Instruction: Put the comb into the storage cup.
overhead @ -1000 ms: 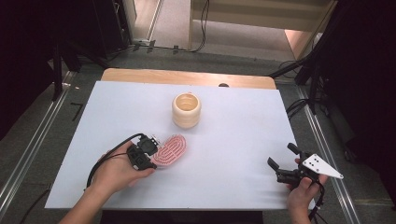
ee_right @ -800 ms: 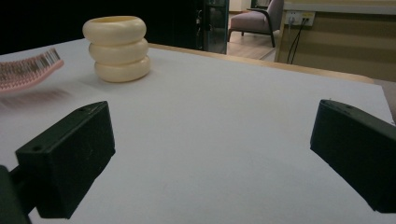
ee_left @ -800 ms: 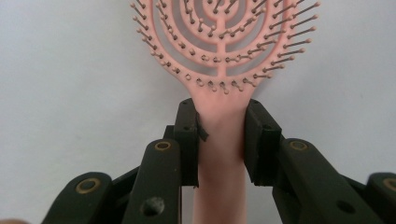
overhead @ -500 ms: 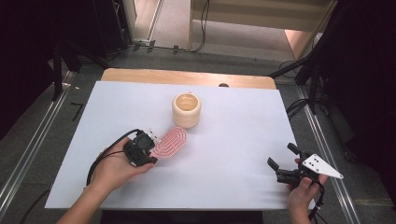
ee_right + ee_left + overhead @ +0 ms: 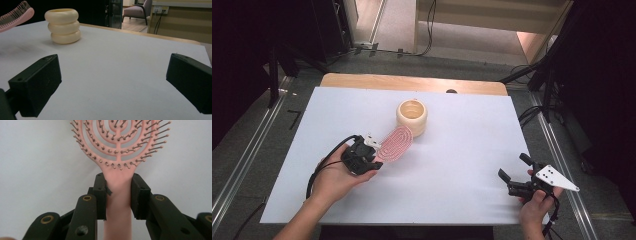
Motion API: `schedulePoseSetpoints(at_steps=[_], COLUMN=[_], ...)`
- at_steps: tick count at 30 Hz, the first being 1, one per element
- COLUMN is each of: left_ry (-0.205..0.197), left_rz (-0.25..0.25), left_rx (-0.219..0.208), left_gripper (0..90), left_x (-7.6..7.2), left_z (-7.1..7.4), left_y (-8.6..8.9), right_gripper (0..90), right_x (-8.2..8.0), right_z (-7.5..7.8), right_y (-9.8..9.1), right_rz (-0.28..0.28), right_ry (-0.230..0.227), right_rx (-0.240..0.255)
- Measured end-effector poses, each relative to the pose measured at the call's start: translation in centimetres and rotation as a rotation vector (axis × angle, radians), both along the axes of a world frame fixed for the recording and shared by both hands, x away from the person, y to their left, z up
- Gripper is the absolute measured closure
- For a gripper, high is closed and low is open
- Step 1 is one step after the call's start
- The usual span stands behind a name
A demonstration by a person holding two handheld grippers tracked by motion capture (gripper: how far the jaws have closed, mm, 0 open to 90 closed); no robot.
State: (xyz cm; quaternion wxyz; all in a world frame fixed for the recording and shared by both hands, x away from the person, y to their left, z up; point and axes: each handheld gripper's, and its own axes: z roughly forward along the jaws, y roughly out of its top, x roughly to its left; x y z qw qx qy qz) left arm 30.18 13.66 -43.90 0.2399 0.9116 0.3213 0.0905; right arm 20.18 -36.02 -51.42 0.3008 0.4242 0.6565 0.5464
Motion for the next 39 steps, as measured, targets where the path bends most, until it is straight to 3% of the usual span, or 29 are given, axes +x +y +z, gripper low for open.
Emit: schedulePoseSetpoints(at_steps=[2, 6, 17, 25, 30, 36, 39], left_ry=[-0.028, -0.04, -0.067, -0.129, -0.14, -0.151, -0.182], left_rz=[0.005, 0.007, -0.004, -0.016, -0.021, -0.021, -0.012], left_rx=[-0.023, -0.066, -0.126, -0.171, -0.19, -0.247, -0.255], left_gripper=[71.6, 71.6, 71.6, 71.6, 71.6, 71.6, 71.7], left_x=[-0.1, -0.1, -0.1, -0.2, -0.2, 0.0, 0.0], left_z=[0.2, 0.6, 1.0, 1.3, 1.4, 1.5, 1.5], left_y=[0.1, 0.1, -0.2, -0.3, -0.4, -0.4, -0.5], right_gripper=[0.0, 0.0, 0.0, 0.0, 0.0, 0.0, 0.0], right_x=[0.0, 0.0, 0.0, 0.0, 0.1, 0.1, 0.1], right_z=[0.0, 0.0, 0.0, 0.0, 0.0, 0.0, 0.0], right_y=[0.0, 0.0, 0.0, 0.1, 0.1, 0.1, 0.1], right_rz=[-0.001, 0.0, -0.001, 0.003, 0.004, 0.005, 0.008], right_ry=[0.0, 0.0, -0.003, 0.0, 0.001, 0.003, 0.0], right_rx=[-0.002, -0.003, -0.007, -0.011, -0.012, -0.012, -0.013])
